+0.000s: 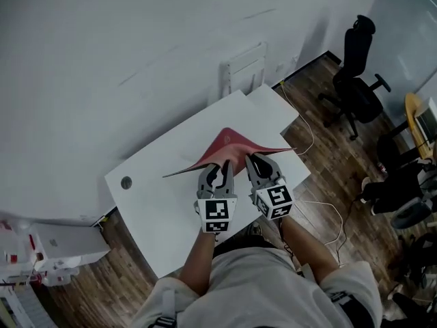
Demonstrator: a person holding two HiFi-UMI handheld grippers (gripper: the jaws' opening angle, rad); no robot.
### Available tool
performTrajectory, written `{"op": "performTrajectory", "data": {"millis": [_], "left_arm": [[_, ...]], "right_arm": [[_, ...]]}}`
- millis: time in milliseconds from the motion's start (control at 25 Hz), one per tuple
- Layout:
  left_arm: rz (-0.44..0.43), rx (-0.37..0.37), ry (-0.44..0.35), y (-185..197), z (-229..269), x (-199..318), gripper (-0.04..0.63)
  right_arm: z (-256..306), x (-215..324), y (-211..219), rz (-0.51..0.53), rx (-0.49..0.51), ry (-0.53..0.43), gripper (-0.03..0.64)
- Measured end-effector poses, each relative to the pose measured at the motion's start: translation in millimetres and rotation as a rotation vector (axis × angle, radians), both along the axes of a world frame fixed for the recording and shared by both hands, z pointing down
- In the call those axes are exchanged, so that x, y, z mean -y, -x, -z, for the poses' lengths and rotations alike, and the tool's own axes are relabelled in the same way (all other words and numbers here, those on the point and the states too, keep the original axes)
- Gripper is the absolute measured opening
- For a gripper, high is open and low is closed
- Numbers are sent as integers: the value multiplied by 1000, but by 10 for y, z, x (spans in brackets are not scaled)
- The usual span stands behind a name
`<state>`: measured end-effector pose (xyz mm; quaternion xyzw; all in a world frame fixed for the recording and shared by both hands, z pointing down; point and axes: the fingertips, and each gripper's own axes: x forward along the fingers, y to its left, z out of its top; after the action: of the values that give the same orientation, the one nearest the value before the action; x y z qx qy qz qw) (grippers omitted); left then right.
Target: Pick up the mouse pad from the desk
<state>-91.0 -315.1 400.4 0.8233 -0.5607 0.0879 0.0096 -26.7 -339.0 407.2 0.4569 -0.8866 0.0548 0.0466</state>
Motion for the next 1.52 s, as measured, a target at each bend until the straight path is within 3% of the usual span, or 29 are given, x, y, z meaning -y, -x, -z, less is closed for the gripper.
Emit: {"op": "performTrajectory", "data": {"millis": [240,680,1200,1520], "left_arm": [[41,35,-59,118,311,236,67],[85,69,-187,140,826,571,66],[127,116,-421,119,1925,336,64],[178,67,-473,46,2389,38,61]], "right_arm": [[326,222,133,42,-5,-91,54],[831,579,164,14,12,-203,52],[1923,376,168,10,30,-394,52],[2360,88,83,10,65,-459,52]]}}
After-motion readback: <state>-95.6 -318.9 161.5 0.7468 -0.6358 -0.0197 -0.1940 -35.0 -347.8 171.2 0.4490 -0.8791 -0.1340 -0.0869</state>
